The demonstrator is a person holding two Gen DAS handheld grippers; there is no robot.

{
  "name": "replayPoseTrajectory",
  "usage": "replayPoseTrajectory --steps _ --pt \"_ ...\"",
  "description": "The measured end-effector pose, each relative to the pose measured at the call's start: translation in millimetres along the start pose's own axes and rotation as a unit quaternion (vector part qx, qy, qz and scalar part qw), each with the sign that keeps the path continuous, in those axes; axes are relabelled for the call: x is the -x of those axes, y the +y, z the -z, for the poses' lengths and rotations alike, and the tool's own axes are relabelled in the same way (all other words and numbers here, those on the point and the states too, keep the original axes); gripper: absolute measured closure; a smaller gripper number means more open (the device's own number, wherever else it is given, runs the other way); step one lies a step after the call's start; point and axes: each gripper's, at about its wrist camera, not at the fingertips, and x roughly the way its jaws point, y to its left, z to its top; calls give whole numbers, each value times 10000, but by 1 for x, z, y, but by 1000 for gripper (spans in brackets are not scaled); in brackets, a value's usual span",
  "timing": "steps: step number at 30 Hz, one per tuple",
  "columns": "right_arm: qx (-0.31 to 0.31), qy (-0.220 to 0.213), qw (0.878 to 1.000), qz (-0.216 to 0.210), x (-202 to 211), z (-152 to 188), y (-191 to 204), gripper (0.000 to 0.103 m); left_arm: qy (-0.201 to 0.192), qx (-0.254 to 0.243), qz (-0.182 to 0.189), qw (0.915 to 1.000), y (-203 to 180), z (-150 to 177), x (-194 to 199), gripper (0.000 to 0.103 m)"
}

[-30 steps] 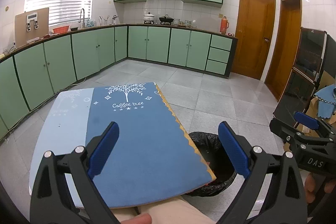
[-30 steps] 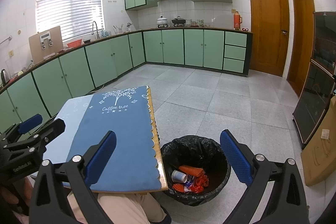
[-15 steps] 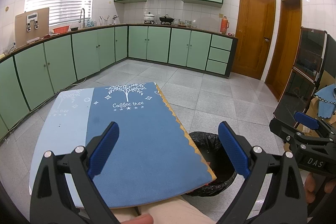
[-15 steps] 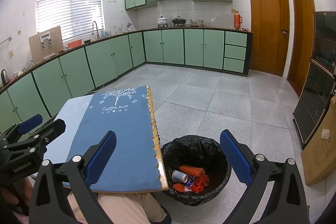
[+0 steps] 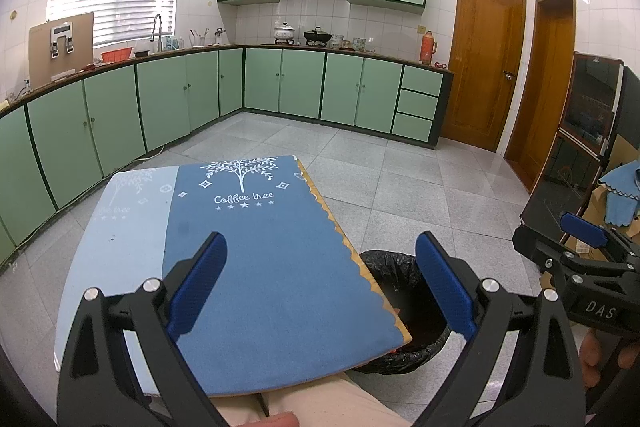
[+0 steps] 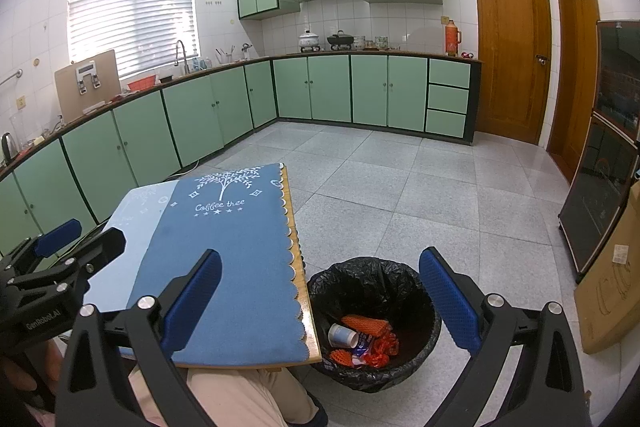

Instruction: Collect trash

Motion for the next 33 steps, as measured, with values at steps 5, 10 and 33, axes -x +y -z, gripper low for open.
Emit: replayPoseTrajectory --steps 5,10,33 --pt "-4 3 10000 1 0 0 0 6 3 -5 1 10000 1 0 0 11" --pt "-8 16 10000 5 -1 1 1 6 12 -4 6 10000 1 1 -1 11" --pt "-12 24 10000 18 -2 2 4 6 54 12 20 10000 3 5 -6 11"
